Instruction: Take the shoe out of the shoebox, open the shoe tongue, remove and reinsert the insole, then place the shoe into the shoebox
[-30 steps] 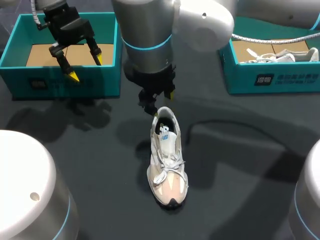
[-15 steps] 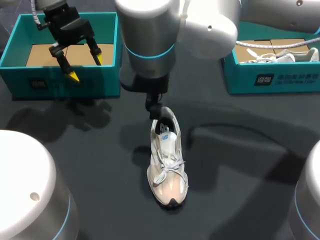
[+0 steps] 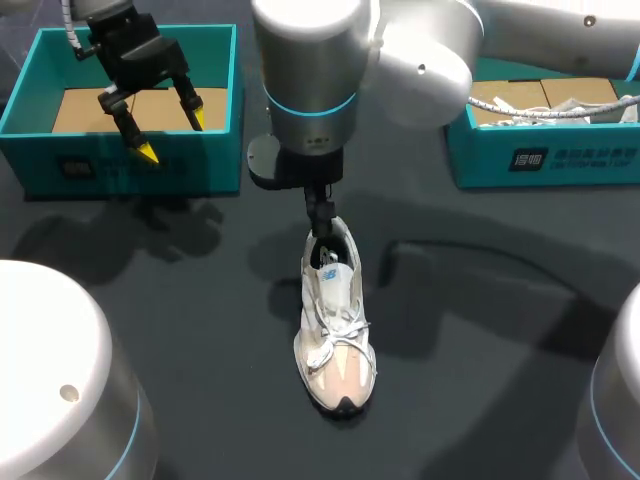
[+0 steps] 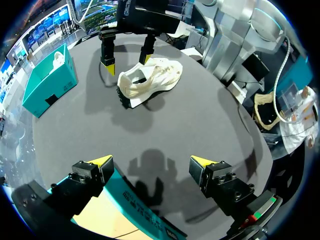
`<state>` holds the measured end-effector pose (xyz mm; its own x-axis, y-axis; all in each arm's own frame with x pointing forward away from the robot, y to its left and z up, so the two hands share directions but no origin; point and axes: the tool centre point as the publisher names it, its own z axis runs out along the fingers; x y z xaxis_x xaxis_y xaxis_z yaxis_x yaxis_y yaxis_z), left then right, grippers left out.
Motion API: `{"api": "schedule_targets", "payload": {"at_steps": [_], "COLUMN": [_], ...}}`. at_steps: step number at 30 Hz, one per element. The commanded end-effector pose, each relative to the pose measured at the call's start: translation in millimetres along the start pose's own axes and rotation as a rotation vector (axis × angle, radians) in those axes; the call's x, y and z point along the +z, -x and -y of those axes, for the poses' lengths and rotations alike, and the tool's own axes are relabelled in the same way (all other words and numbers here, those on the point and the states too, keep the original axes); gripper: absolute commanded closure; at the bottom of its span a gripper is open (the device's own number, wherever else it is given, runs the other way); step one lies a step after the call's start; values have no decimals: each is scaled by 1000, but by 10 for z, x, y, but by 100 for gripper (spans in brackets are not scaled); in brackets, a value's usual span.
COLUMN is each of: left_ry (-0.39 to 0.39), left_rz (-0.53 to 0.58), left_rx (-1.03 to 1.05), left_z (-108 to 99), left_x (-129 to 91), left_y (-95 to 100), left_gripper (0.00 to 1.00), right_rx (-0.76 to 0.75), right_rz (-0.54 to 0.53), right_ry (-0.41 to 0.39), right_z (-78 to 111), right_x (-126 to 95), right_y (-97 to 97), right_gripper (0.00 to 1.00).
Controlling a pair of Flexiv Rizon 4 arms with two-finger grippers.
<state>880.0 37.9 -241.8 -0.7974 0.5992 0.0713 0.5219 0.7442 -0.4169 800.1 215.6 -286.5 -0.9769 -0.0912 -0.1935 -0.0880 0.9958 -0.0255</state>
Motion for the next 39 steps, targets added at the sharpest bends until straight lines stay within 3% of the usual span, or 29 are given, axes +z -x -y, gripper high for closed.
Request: {"api": "schedule_targets", "payload": {"at_steps": [1,4,12,28,39], "left_ry": [2,2,2,2,2], "left_rz": [-1,-1,-1,-1,-1], "left_rx": [1,1,1,1,1], "left_z": [-4,-4,-4,-4,-4], "left_x": [-2,-2,-2,-2,-2], "left_y": [-2,-2,-2,-2,-2], "left_gripper": [0,0,0,0,0], "right_rx": [17,34,69,100,117], "right_rz": [-20,-23,-40,-88,-101], "right_ry": [38,54,70,92,110], "right_z": [79,85,83,25,52], "right_x": [164,252,440,813,916], "right_y": [28,34,59,72,23], "right_gripper": [0,0,11,18,25]}}
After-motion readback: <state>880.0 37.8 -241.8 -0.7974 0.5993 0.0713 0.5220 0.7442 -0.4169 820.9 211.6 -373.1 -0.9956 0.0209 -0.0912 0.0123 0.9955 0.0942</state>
